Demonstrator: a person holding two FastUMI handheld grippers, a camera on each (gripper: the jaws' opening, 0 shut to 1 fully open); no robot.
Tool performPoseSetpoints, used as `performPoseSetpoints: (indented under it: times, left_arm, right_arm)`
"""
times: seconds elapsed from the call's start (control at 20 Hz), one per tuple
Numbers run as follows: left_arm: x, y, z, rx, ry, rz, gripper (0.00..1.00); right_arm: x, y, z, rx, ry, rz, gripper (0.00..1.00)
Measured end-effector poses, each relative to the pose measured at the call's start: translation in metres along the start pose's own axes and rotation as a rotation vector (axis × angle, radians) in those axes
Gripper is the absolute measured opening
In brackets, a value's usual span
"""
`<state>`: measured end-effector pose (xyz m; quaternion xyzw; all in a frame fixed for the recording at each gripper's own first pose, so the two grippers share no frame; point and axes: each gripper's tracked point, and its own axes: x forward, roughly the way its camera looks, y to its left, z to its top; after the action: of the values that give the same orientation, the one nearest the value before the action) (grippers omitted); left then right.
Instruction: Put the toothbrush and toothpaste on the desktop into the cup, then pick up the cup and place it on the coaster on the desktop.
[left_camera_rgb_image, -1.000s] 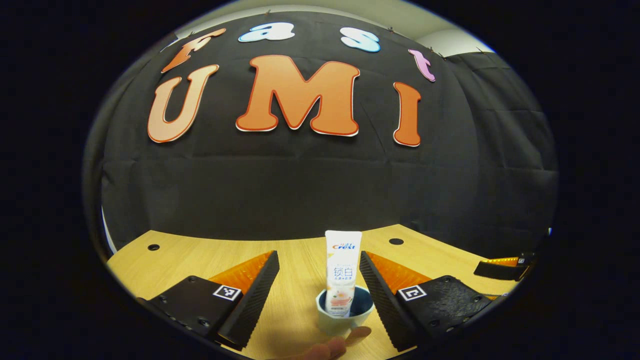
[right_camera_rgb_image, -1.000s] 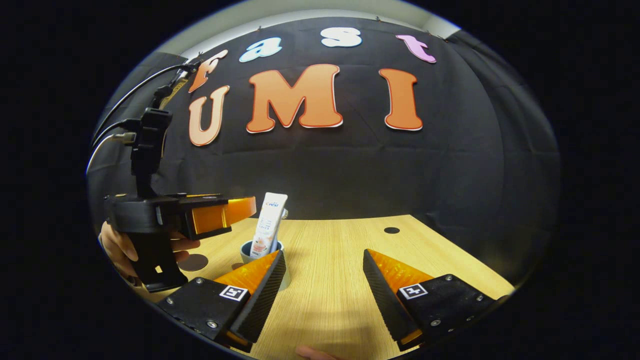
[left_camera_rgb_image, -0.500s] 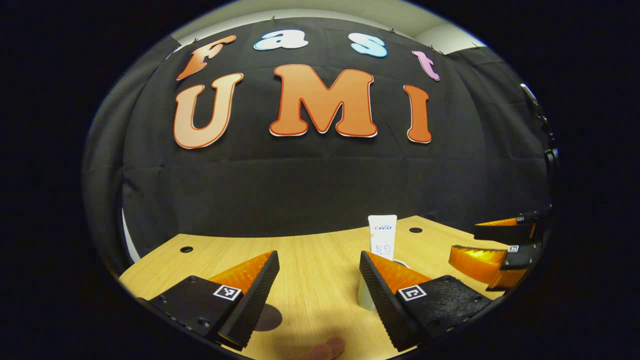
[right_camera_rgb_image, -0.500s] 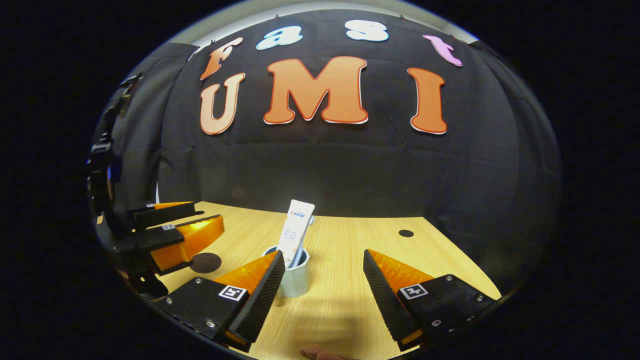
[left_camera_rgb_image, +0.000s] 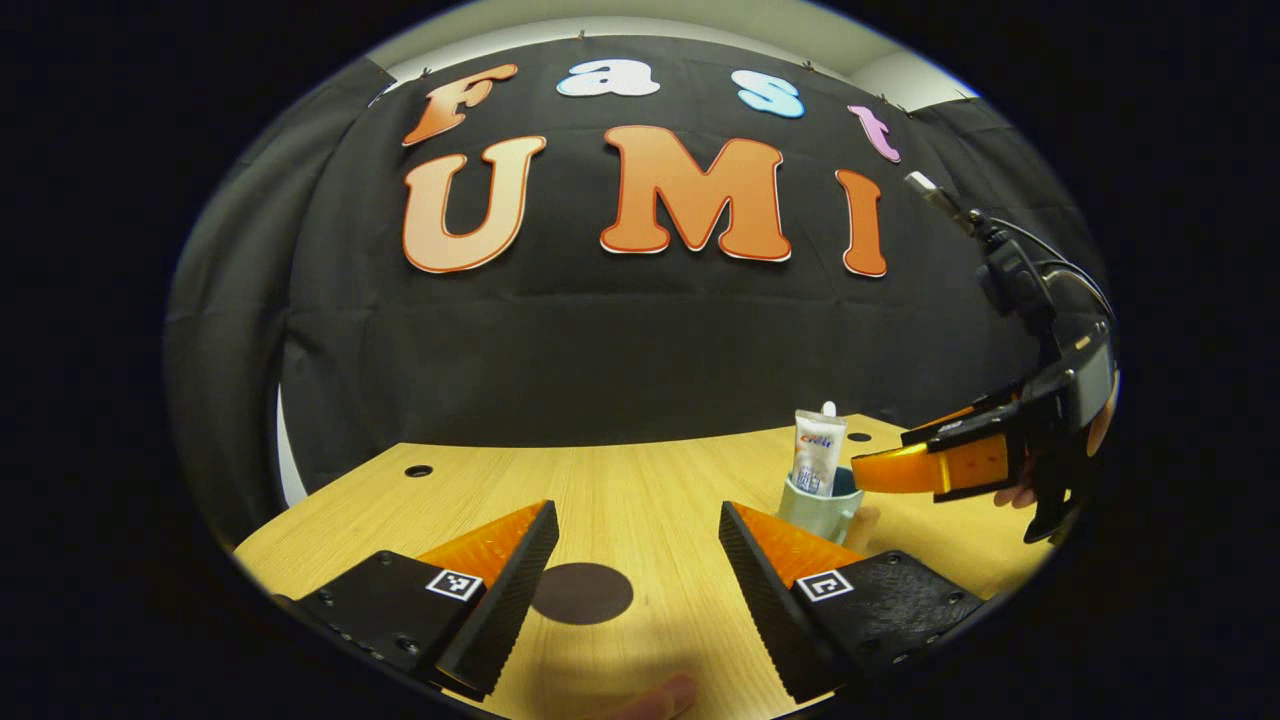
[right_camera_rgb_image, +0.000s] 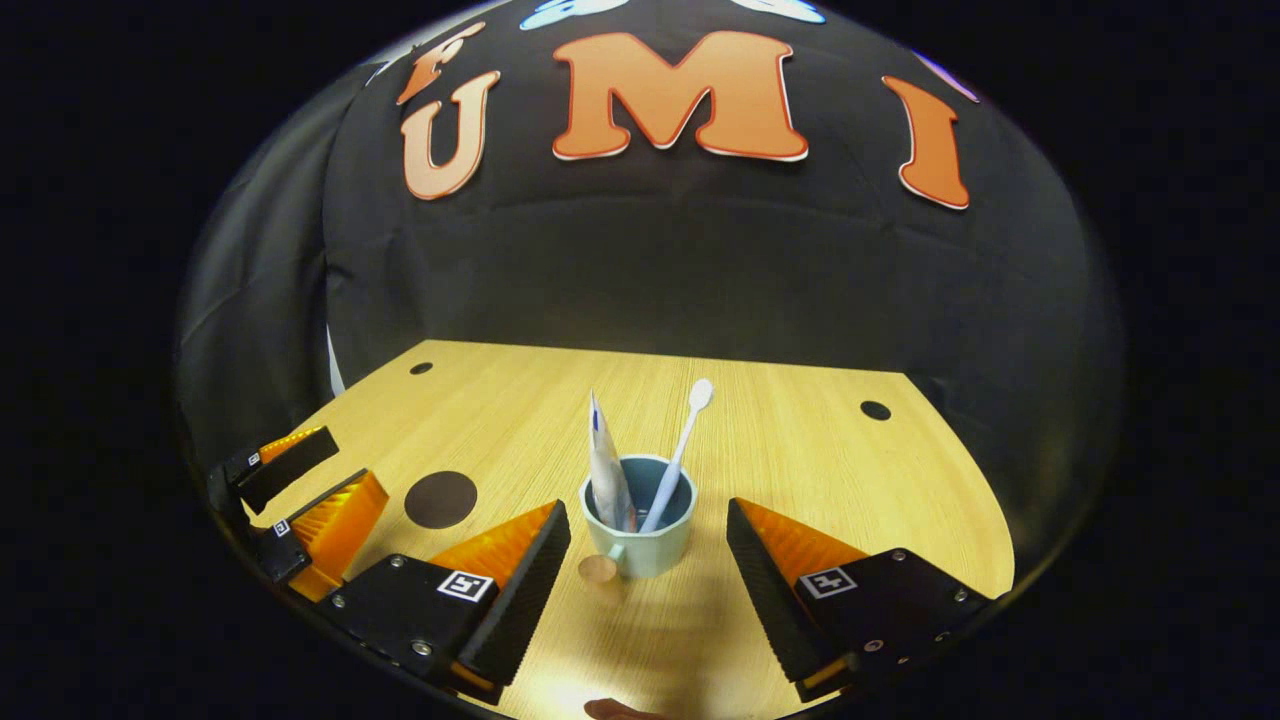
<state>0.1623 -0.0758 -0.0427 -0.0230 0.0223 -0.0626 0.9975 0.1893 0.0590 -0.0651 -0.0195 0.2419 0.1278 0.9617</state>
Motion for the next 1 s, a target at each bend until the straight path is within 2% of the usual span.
performPoseSetpoints:
  times: [0.2, 0.4, 0.55, 0.65, 0.7, 0.8, 0.85, 0.95, 1.0]
  left_arm:
    - [-0.016, 0.016, -0.013, 0.013, -0.003, 0.025, 0.98]
    - [-0.026, 0.022, -0.03, 0.012, 0.028, 0.022, 0.98]
    - [-0.028, 0.025, -0.041, 0.008, 0.043, 0.027, 0.98]
    - [-0.03, 0.025, -0.047, 0.003, 0.056, 0.029, 0.98]
    - [-0.03, 0.026, -0.048, 0.003, 0.057, 0.032, 0.98]
    - [-0.031, 0.027, -0.049, 0.005, 0.056, 0.032, 0.98]
    - [-0.031, 0.026, -0.049, 0.004, 0.058, 0.032, 0.98]
    - [-0.033, 0.027, -0.053, 0.001, 0.065, 0.029, 0.98]
    - [-0.032, 0.026, -0.053, -0.001, 0.068, 0.027, 0.98]
  right_arm:
    - [0.015, 0.004, -0.012, -0.02, 0.12, -0.052, 0.95]
    - [0.025, 0.012, -0.035, 0.037, 0.278, -0.082, 0.95]
    - [0.035, 0.011, -0.046, 0.057, 0.354, -0.113, 0.94]
    - [0.041, 0.013, -0.054, 0.065, 0.411, -0.122, 0.89]
    - [0.043, 0.011, -0.058, 0.06, 0.426, -0.138, 0.79]
    - [0.045, 0.01, -0.06, 0.056, 0.436, -0.136, 0.69]
    - [0.043, 0.01, -0.061, 0.056, 0.441, -0.134, 0.68]
    - [0.041, 0.012, -0.064, 0.087, 0.468, -0.133, 0.59]
    - [0.044, 0.015, -0.066, 0.105, 0.478, -0.12, 0.41]
